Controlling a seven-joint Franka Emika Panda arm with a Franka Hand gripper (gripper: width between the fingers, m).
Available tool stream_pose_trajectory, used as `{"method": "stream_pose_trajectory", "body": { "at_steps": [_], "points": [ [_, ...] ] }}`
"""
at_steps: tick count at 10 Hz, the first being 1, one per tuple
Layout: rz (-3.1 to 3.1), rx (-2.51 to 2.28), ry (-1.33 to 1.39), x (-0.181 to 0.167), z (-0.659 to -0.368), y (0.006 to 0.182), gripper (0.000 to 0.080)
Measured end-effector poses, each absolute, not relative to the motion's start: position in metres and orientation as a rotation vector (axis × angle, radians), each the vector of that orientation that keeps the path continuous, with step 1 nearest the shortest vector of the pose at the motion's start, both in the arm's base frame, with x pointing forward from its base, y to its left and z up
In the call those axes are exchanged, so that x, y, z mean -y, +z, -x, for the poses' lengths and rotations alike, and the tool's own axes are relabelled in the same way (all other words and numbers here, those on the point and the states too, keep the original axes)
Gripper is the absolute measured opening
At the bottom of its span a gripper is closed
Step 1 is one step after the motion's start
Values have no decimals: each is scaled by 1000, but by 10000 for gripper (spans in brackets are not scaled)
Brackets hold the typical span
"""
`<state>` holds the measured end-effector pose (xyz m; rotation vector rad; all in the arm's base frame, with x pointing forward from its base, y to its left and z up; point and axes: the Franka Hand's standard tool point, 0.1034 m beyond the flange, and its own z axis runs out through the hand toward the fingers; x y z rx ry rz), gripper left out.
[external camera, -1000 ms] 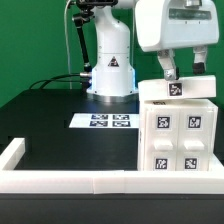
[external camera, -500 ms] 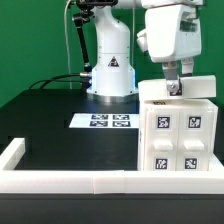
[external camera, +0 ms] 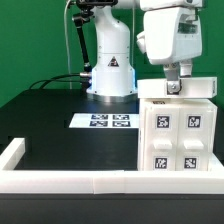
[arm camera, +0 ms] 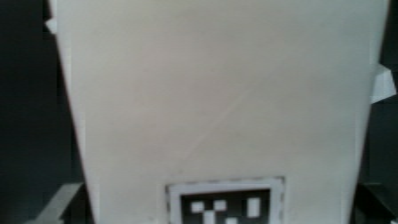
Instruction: Assemble cabinet
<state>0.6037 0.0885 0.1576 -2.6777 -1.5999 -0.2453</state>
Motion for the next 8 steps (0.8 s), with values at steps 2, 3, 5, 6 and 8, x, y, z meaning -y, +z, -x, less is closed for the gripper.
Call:
{"method": "stream_pose_trajectory", "body": {
  "at_steps": [2,3,5,6,8],
  "points": [
    [2777,1392,-242,-87,-604,157,557],
    [2846,1219,-239,-87,-603,157,557],
    [2944,905,-230,-88,-603,157,558],
    [2982,740,-225,-88,-603,157,558],
    [3031,384,-217,-90,-604,158,560]
  ]
}}
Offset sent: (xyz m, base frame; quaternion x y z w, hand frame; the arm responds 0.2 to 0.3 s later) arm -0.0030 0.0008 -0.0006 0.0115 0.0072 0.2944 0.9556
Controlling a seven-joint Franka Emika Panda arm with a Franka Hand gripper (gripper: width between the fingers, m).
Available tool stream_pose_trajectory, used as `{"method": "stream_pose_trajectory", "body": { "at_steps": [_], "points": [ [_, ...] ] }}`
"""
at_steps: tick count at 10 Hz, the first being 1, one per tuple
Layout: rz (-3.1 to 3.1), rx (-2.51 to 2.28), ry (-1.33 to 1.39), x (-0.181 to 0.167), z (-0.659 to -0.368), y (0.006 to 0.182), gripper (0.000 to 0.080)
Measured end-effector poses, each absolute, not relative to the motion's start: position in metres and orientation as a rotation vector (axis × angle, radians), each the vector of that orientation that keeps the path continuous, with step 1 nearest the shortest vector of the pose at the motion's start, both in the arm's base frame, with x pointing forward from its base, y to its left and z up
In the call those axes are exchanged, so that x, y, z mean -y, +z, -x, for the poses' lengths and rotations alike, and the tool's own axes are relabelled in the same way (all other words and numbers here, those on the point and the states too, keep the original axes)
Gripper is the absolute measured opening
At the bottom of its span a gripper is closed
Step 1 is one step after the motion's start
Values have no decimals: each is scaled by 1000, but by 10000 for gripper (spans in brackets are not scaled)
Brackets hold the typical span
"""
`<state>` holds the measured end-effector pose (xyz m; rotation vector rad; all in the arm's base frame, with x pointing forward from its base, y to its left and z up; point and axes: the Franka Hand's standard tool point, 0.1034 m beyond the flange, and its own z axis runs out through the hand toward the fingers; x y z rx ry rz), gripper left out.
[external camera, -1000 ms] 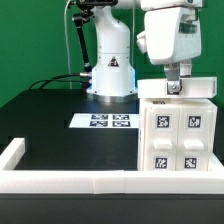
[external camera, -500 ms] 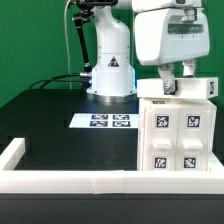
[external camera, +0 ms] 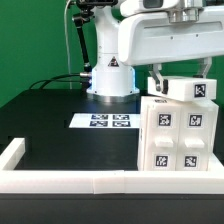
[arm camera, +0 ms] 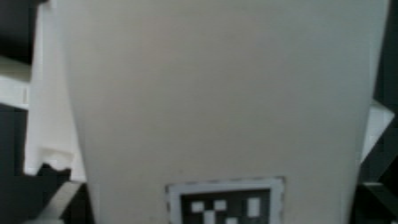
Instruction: Assemble cabinet
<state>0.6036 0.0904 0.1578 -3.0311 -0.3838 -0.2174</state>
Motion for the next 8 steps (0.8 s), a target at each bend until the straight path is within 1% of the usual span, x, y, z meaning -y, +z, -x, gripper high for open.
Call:
{"method": "stream_pose_trajectory", "body": {
  "at_steps": [5,8],
  "points": [
    [3031,-84,-221,-90,-606,158,560],
    [2932,-571,-220,-88,-603,158,560]
  ]
}}
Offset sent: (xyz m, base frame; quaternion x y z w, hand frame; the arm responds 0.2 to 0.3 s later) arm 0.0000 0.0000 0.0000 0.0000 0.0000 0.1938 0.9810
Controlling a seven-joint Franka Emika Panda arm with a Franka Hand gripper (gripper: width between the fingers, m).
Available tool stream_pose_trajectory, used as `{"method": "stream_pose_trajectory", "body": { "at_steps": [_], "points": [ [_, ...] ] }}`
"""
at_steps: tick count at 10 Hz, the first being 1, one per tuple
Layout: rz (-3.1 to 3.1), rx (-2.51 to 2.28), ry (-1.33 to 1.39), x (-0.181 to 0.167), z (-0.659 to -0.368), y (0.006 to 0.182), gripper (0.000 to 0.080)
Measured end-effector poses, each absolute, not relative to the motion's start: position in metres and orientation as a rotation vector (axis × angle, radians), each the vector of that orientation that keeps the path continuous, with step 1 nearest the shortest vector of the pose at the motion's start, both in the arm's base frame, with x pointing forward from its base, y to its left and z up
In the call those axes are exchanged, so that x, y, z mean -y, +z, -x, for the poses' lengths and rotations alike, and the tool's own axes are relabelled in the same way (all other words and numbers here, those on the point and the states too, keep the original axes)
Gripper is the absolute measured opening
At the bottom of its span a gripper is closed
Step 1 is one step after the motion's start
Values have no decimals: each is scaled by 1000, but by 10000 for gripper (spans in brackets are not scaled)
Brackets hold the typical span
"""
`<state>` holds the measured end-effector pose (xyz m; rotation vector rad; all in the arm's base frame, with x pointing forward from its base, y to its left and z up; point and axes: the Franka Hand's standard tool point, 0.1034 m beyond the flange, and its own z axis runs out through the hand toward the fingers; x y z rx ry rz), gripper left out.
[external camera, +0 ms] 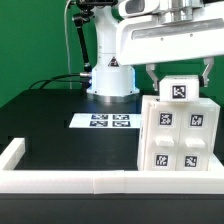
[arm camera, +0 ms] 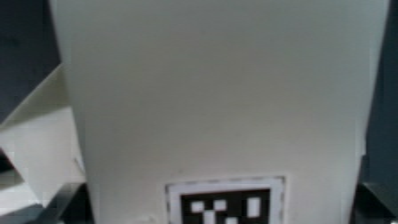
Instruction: Assemble cabinet
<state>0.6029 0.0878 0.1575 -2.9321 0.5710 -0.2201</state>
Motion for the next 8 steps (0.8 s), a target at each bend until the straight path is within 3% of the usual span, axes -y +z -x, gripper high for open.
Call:
{"method": "stream_pose_trajectory", "body": {
  "at_steps": [8],
  "points": [
    [2479,-1547,-125,-91,-600,159,560]
  ]
}}
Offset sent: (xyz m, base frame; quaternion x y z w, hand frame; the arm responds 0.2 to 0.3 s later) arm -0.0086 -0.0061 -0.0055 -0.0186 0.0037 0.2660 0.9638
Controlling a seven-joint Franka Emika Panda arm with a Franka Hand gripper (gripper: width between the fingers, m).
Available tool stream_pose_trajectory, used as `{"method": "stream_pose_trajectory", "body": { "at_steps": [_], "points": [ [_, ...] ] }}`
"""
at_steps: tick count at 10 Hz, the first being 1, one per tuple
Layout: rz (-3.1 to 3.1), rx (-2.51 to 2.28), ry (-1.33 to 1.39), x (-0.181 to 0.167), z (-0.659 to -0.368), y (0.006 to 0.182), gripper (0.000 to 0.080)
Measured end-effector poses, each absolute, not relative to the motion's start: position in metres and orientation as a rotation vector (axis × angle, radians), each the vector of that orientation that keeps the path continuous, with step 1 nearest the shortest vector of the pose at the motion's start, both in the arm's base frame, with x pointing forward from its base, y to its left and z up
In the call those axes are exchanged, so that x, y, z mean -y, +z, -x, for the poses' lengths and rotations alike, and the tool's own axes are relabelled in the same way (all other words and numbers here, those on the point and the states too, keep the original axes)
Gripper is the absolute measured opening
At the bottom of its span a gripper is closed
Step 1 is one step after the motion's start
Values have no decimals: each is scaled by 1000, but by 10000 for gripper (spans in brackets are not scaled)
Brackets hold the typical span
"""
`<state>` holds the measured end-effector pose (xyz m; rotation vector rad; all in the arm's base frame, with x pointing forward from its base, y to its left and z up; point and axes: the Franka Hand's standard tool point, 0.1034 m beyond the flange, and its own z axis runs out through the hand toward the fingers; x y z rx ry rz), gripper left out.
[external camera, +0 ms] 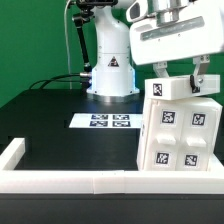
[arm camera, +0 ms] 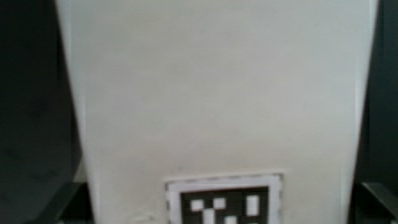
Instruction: Assemble cabinet
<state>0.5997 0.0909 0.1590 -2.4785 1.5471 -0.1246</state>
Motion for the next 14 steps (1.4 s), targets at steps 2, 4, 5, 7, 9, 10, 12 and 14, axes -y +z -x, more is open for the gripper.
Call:
{"method": "stream_pose_trajectory", "body": {
  "at_steps": [2,4,5,7,9,10,12,14],
  "points": [
    [2355,-1697,-86,-89,-599,158,560],
    [2152,-1919,-31,-88,-599,158,560],
    [2098,-1974,-11,-88,-599,158,560],
    [1969,-2088,60,-89,-598,158,560],
    [1901,-2142,78,-91,-598,158,560],
    [1903,-2139,80,-92,-598,158,757],
    [1931,-2099,76,-93,-598,161,791],
    [1946,-2054,67,-93,-599,172,798]
  ]
}}
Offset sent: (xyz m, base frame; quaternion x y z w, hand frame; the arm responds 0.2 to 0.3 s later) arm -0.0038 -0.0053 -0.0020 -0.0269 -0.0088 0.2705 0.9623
